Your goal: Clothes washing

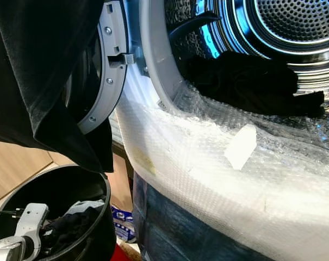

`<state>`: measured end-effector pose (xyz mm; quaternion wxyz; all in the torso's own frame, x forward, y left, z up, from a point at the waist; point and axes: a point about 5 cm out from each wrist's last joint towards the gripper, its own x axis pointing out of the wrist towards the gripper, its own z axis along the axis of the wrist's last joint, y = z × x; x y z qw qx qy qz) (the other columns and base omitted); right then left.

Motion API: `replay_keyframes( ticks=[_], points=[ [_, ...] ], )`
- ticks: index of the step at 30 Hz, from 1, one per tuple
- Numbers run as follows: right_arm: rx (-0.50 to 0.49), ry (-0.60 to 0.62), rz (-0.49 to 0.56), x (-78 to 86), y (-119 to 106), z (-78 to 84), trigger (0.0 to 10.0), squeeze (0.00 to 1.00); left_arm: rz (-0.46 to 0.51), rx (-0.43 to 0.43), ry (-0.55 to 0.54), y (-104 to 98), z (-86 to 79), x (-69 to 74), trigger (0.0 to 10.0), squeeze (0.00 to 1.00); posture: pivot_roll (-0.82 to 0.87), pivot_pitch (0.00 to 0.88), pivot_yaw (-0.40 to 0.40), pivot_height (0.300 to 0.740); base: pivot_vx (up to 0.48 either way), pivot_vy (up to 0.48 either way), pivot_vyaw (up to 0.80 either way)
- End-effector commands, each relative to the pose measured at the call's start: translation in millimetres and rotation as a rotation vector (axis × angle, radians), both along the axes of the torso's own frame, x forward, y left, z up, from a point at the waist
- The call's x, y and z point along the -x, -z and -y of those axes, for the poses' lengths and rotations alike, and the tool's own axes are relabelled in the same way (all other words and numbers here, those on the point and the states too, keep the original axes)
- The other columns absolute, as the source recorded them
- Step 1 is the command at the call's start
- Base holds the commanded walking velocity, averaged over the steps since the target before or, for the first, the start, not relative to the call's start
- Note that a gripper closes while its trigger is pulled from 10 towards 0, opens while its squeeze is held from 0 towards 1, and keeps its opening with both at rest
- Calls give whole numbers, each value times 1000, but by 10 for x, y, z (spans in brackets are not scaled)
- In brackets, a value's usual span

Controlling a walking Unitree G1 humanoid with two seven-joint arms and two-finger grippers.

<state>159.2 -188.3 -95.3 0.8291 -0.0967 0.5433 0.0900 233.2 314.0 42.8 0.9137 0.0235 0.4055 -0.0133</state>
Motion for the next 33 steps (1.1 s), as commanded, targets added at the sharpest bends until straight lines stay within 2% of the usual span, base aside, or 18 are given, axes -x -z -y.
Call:
replay_keyframes(
  ticks=[1, 10, 19, 22, 27, 29, 30, 31, 33],
  points=[
    [-2, 0, -3, 3, 1, 2, 10000, 0, -74, 26, -10, 188, 59, 119, 0, 0, 53, 73, -56, 740, 0, 0, 0],
    [-7, -1, -5, 1, 3, -17, 10000, 0, -55, 29, -24, 164, 55, 164, 0, 0, 57, 74, -57, 740, 0, 0, 0],
    [-8, -15, -13, 22, 14, -42, 10000, 0, 28, 2, -78, -32, -39, 181, 0, 0, 74, 66, -57, 740, 0, 0, 0],
    [-9, -17, -13, 21, 15, -52, 10000, 0, 88, 0, -90, -186, -76, 175, 0, 0, 71, 63, -54, 740, 0, 0, 0],
    [-7, -20, -7, -3, 6, -53, 10000, 0, 206, -32, -20, -580, -38, 75, 0, 0, 78, 57, -56, 740, 0, 0, 0],
    [-8, -25, -7, -9, 4, -57, 10000, 0, 256, -45, 0, -745, -9, 15, 0, 0, 78, 57, -56, 740, 0, 0, 0],
    [-9, -25, -6, -14, 2, -61, 10000, 0, 308, -48, 39, -916, 37, -48, 0, 0, 79, 54, -56, 740, 0, 0, 0],
    [-9, -25, -6, -14, 2, -61, 10000, 0, 308, -48, 39, -916, 37, -48, 0, 0, 79, 54, -56, 740, 0, 0, 0],
    [-12, -24, -5, -16, 2, -66, 10000, 0, 369, -41, 95, -1104, 127, -115, 0, 0, 79, 54, -56, 740, 0, 0, 0]
  ],
)
